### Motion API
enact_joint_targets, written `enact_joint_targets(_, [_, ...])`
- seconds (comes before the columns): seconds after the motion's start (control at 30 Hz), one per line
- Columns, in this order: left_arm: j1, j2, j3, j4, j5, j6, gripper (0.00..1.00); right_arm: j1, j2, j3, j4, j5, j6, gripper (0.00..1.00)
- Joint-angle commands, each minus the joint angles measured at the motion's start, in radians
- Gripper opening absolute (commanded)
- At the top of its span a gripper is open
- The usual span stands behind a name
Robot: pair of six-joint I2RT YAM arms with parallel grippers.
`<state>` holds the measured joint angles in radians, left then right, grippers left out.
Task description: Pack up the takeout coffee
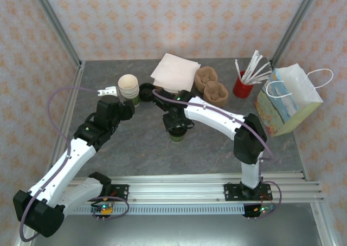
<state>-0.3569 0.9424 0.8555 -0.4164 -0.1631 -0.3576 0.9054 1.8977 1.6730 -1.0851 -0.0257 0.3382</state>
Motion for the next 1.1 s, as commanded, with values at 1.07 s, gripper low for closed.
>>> enact_joint_targets(1.07, [0.011, 0.01, 0.065, -0.045, 0.038, 0.023, 0.71, -0.02, 0.03, 0.08, -0.113, 0.025, -0.015, 0.74])
